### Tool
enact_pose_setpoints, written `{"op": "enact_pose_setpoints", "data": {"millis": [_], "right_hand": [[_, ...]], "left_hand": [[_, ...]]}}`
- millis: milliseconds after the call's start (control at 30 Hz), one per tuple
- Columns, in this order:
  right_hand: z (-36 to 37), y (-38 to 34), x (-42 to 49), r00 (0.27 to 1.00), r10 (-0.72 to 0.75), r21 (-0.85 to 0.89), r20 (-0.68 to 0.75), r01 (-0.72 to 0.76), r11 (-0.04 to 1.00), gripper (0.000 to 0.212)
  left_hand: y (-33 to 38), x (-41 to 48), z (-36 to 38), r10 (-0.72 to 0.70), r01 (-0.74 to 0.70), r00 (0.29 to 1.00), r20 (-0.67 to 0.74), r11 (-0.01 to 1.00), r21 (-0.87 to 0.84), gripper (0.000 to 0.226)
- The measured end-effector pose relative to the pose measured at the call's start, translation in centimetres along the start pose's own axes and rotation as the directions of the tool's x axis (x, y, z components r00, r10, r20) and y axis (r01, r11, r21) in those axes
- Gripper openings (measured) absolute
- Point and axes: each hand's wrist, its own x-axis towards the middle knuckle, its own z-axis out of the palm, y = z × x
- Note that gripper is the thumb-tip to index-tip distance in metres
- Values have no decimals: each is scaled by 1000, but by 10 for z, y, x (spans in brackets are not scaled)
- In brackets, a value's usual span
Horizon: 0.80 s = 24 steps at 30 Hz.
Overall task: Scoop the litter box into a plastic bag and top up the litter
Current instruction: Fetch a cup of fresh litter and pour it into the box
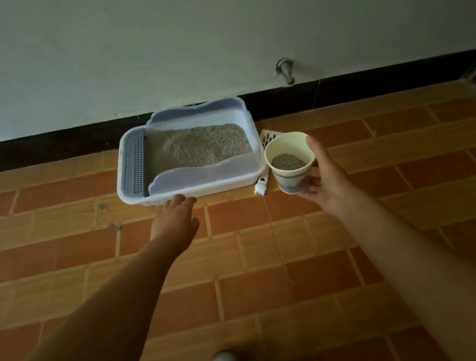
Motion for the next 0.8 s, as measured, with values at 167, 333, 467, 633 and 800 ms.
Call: {"op": "enact_pose_setpoints", "data": {"millis": [167,333,467,633,800], "right_hand": [[43,-10,46,1000,-1,8,-17,1,1000,38],[77,-19,95,1000,-6,-2,-6,6,1000,21],[99,-21,127,999,-43,-17,24,43,999,20],[126,-18,155,984,-111,-125,137,128,984,22],[152,-4,175,970,-154,-229,188,196,954,28]], "left_hand": [[-31,69,6,29,-31,999,37,998,53,64],[-48,127,23,15,-24,998,55,988,154,74],[-54,143,43,8,-9,1000,4,988,156,67],[-57,142,60,43,-24,990,-133,990,141,59],[-62,142,75,75,-28,946,-317,988,151,48]]}}
